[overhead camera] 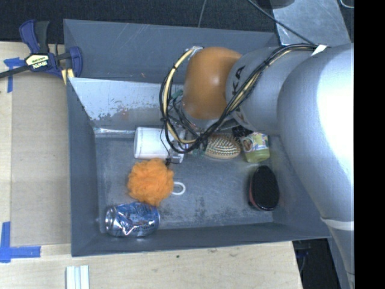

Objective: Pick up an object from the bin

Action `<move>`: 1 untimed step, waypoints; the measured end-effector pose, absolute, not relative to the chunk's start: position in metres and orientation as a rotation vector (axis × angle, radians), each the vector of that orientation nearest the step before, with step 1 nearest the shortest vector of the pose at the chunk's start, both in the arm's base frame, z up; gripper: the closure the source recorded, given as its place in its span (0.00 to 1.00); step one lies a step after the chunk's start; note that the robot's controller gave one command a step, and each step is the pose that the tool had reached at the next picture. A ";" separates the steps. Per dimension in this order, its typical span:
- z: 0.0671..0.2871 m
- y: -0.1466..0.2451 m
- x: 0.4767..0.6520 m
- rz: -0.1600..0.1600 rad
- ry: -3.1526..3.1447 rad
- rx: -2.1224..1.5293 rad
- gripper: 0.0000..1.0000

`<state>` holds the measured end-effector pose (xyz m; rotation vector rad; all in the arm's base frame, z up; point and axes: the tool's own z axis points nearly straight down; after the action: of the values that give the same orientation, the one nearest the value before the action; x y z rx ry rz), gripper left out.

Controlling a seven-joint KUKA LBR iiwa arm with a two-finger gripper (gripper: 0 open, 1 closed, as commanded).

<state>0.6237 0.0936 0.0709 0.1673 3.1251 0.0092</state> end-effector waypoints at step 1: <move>0.071 0.077 0.620 0.011 3.121 0.194 0.00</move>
Offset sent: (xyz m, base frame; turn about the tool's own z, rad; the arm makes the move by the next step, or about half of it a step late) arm -0.0052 -0.0160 -0.0009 0.0166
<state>0.6196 0.0773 0.0714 0.1936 3.1211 0.0108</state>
